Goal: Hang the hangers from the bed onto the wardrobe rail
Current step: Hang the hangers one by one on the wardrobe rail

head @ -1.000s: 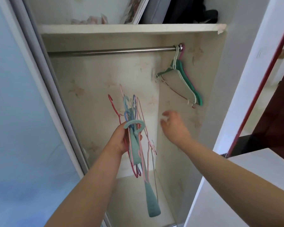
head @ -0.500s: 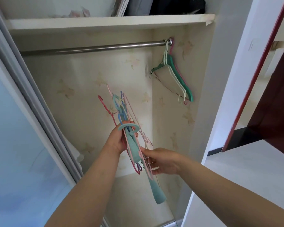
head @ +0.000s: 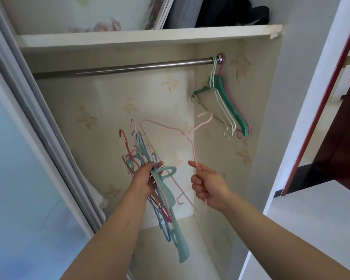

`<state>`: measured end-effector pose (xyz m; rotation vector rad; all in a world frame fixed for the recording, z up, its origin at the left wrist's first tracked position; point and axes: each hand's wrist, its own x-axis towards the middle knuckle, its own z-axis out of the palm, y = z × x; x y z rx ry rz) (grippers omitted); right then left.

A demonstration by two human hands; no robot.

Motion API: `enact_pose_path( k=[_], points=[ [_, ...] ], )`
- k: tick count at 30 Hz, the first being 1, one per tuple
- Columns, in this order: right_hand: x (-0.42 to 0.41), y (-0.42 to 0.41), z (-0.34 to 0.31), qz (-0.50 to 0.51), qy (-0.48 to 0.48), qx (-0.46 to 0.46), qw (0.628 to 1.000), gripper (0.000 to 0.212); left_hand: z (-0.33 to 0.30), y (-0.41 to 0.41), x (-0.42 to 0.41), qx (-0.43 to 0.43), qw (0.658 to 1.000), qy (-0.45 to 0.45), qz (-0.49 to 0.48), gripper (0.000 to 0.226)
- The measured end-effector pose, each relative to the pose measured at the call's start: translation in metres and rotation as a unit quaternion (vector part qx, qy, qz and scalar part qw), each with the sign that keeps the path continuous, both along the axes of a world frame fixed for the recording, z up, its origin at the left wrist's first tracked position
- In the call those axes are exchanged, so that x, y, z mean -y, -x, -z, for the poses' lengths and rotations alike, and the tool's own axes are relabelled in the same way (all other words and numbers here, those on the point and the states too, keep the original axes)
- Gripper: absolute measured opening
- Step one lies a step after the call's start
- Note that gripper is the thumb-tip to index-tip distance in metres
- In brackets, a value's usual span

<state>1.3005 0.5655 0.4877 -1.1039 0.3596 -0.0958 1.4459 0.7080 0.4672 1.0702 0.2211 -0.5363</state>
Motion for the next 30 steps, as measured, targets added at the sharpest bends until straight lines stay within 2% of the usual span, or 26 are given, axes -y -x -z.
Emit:
enact_pose_path(
  k=[4, 9, 15, 20, 23, 26, 30],
  points=[
    [0.012, -0.015, -0.018, 0.014, 0.043, 0.017, 0.999, 0.031, 0.002, -0.007, -0.006, -0.035, 0.998, 0.023, -0.038, 0.02],
    [0.032, -0.038, -0.042, 0.059, 0.185, 0.008, 0.981, 0.031, -0.001, -0.012, -0.009, -0.035, 0.997, 0.055, -0.037, 0.021],
    [0.067, -0.079, -0.109, 0.109, 0.198, 0.036, 0.973, 0.029, -0.034, -0.015, 0.003, -0.01, 0.998, 0.064, 0.011, 0.011],
    [0.095, -0.104, -0.14, 0.097, 0.209, -0.037, 0.972, 0.022, -0.055, -0.007, 0.011, 0.001, 0.995, 0.072, 0.066, 0.014],
    [0.106, -0.107, -0.138, 0.147, 0.203, -0.065, 0.966, 0.022, -0.06, -0.007, 0.012, -0.004, 0.993, 0.086, 0.081, 0.009],
    [0.117, -0.104, -0.135, 0.245, 0.22, -0.041, 0.943, 0.028, -0.06, -0.008, 0.012, -0.001, 0.992, 0.084, 0.093, 0.008],
    [0.12, -0.099, -0.127, 0.289, 0.333, -0.046, 0.897, 0.033, -0.057, -0.007, 0.013, -0.001, 0.989, 0.095, 0.112, 0.006]
  ],
)
